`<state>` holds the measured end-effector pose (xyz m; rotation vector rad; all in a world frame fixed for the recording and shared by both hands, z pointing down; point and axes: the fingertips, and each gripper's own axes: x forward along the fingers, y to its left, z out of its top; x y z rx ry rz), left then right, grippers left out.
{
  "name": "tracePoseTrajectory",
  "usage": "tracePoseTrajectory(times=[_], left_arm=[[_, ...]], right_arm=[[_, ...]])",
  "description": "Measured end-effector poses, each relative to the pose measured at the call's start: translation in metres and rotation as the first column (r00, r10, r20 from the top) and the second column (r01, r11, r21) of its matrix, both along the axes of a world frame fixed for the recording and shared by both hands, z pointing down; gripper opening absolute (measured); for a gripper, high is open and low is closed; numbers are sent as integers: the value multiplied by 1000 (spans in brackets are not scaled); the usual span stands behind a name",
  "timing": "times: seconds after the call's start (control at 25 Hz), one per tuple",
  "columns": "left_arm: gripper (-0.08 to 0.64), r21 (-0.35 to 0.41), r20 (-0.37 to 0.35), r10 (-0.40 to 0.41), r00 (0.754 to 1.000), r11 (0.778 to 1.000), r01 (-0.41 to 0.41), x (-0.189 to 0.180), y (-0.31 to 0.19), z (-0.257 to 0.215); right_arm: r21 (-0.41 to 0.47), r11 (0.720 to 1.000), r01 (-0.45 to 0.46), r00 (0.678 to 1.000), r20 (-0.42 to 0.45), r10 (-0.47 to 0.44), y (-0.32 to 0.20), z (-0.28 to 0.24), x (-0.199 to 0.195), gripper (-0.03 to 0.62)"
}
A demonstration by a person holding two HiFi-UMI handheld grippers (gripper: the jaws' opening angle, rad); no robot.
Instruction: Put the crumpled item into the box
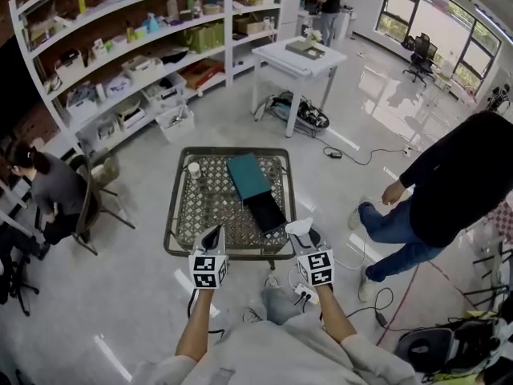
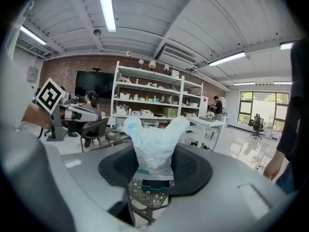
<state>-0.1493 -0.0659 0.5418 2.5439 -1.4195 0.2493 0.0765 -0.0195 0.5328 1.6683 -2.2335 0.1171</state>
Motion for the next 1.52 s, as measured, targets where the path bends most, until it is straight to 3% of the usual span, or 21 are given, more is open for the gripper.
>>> tracePoseTrajectory(times=[0.36, 0.72, 1.52], left_arm=[[6, 2, 19, -18, 1000, 1000, 18, 6, -39, 8], [6, 9, 43, -42, 998, 999, 42, 28, -112, -8], [6, -18, 104, -148, 984, 988, 151, 79, -214, -2]], right_arm=[[13, 1000, 7, 1000, 26, -7, -46, 12, 8, 176], [12, 999, 33, 998, 53, -33, -123, 5, 27, 176], [-29, 985, 171, 981, 95, -167, -255, 26, 73, 176]])
